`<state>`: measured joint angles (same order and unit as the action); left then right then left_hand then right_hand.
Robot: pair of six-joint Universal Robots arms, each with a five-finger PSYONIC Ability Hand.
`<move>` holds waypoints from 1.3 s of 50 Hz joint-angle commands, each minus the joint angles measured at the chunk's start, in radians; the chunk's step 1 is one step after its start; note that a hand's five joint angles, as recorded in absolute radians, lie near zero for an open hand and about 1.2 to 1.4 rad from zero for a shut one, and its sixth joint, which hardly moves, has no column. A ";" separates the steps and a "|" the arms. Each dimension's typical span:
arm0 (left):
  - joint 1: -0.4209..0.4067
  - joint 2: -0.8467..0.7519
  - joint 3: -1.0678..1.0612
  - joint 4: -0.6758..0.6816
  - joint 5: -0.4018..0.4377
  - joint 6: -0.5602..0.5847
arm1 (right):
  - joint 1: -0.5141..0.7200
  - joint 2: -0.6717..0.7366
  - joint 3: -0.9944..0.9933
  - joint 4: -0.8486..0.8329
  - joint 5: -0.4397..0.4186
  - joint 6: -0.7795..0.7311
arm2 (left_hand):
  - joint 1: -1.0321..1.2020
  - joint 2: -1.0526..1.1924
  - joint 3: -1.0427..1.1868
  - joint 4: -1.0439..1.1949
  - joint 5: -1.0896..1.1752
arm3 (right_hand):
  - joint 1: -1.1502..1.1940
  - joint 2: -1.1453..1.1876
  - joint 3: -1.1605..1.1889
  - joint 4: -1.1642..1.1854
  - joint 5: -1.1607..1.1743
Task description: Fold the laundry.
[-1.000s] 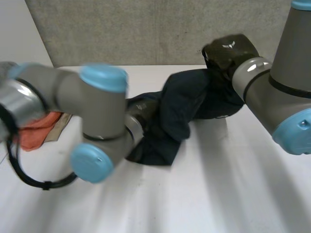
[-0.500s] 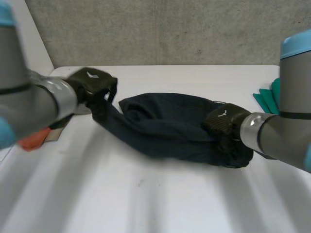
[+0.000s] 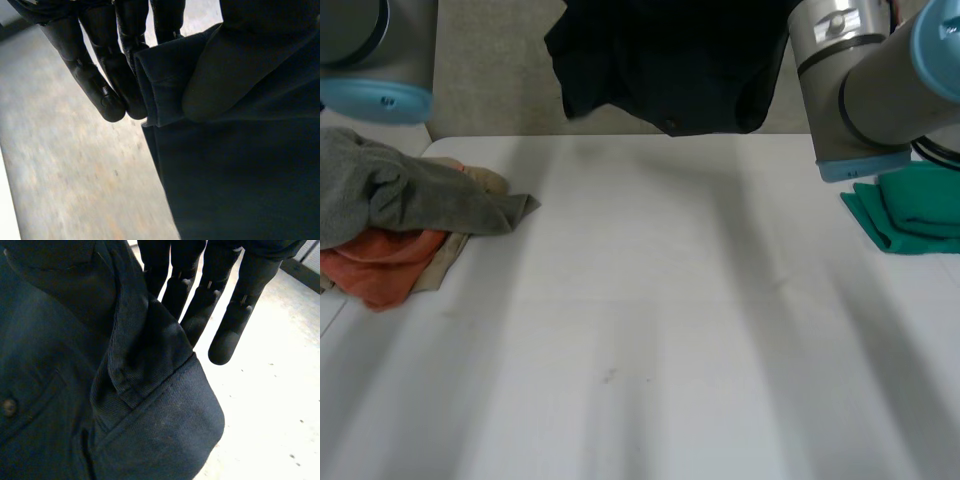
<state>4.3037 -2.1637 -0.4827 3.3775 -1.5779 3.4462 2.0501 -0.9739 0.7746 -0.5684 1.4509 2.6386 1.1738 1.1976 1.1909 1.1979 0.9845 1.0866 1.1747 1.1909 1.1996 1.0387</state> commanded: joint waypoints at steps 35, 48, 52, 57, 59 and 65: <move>0.103 0.206 -0.883 -0.124 0.171 -0.030 | 0.001 -0.147 0.655 0.777 0.144 0.454 | 0.222 0.199 0.205 0.198 0.237 | -0.484 -0.572 -0.588 -0.597 -0.610; 0.105 0.223 -0.823 -0.187 0.173 -0.078 | 0.051 -0.106 0.781 0.473 0.076 0.362 | 0.222 0.199 0.205 0.198 0.237 | -0.322 -0.410 -0.426 -0.435 -0.449; 0.105 0.228 -0.807 -0.194 0.171 -0.082 | 0.071 -0.052 0.770 0.398 0.043 0.258 | 0.222 0.199 0.205 0.198 0.237 | -0.354 -0.442 -0.459 -0.467 -0.481; 0.106 0.225 -0.788 -0.198 0.171 -0.082 | 0.084 0.004 0.735 0.343 0.032 0.164 | 0.222 0.199 0.205 0.198 0.237 | -0.375 -0.463 -0.479 -0.488 -0.501; 0.108 0.225 -0.781 -0.202 0.170 -0.085 | 0.087 0.043 0.695 0.337 0.039 0.141 | 0.222 0.199 0.205 0.198 0.237 | -0.378 -0.466 -0.482 -0.491 -0.504; 0.113 0.222 -0.760 -0.221 0.165 -0.097 | 0.087 0.119 0.600 0.354 0.045 0.123 | 0.222 0.199 0.205 0.198 0.237 | -0.381 -0.469 -0.485 -0.494 -0.507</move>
<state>4.4126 -1.9380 -1.2604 3.1720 -1.4084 3.3595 2.1370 -0.9232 1.4625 -0.2321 1.4864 2.7785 1.1738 1.1984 1.1929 1.1983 0.9844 0.6436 0.6383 0.6484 0.6482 0.4524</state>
